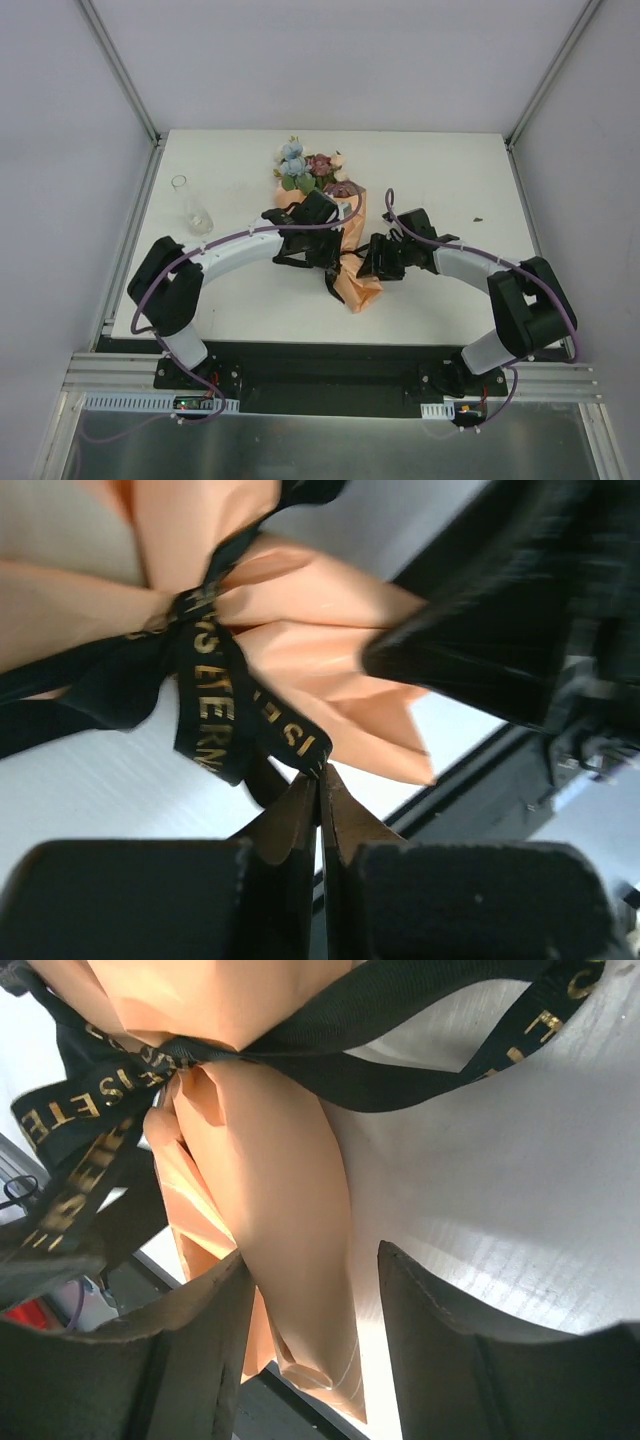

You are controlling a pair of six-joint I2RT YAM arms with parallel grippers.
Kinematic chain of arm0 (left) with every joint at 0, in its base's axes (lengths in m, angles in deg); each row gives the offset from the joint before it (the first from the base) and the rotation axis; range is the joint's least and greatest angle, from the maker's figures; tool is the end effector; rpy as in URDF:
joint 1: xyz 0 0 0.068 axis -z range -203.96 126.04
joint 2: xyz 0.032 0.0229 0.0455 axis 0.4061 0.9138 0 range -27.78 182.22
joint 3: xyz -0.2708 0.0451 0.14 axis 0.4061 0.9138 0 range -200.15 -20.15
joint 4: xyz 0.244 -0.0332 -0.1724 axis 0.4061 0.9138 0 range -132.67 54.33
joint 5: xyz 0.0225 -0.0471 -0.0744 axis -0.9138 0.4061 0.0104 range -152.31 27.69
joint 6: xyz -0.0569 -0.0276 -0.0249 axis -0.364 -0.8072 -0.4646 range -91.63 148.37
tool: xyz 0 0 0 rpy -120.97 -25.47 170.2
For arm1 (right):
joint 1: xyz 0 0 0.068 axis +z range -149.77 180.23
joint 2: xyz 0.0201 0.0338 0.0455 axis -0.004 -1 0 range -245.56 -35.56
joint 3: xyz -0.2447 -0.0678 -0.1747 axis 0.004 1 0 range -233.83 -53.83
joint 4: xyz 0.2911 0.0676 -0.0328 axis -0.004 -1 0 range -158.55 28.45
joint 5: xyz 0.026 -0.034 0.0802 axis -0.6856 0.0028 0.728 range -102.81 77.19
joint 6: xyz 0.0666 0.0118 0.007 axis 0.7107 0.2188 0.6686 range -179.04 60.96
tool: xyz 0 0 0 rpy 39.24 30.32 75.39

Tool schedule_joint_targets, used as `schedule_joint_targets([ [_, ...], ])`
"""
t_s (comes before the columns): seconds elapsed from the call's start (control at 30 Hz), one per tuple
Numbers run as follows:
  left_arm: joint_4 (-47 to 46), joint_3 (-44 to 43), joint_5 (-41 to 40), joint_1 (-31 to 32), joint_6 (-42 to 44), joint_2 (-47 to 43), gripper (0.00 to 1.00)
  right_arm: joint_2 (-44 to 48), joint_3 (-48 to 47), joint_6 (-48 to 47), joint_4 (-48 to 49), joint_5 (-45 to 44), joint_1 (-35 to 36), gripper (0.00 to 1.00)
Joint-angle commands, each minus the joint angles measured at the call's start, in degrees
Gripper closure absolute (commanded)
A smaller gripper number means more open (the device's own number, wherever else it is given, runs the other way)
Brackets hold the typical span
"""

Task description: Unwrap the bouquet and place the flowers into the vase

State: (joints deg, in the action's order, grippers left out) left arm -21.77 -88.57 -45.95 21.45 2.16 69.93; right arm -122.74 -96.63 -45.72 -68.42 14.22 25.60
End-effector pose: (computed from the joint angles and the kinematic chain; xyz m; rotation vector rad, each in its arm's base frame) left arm 0.2840 -0.3101 0.2263 0.5687 2.5494 -0.8570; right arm 0.2864 0.1632 0.1604 -0.4767 2.4854 0.8655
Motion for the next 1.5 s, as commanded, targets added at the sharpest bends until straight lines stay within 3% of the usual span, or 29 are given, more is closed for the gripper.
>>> schedule_joint_targets([
  [0.0, 0.10, -5.48, 7.44, 0.38, -0.59, -7.00, 1.00, -1.24, 0.00, 2.32, 4.67, 0.40, 0.30, 0.46],
  [0.3, 0.10, -12.43, 13.61, 0.38, -3.49, -13.24, 1.00, -2.91, 0.00, 2.76, 5.91, -0.04, 0.39, 0.48],
  [0.77, 0.10, -15.07, 5.09, 0.47, 6.17, -34.95, 1.00, -5.20, -1.05, 2.68, 6.17, -0.04, 0.21, 0.48],
  [0.9, 0.10, -15.16, 0.96, 0.38, 10.12, -40.39, 1.00, -5.11, -1.05, 2.76, 6.17, -0.04, 0.30, 0.48],
  [1.13, 2.20, -14.54, -14.84, 0.47, 15.40, -49.98, 1.00, -4.76, -0.79, 2.85, 6.17, -0.48, 0.30, 0.48],
  [1.47, 12.92, -19.29, -26.46, 0.38, 18.66, -51.30, 1.00, -4.76, -0.88, 2.76, 6.08, -0.57, 0.21, 0.48],
])
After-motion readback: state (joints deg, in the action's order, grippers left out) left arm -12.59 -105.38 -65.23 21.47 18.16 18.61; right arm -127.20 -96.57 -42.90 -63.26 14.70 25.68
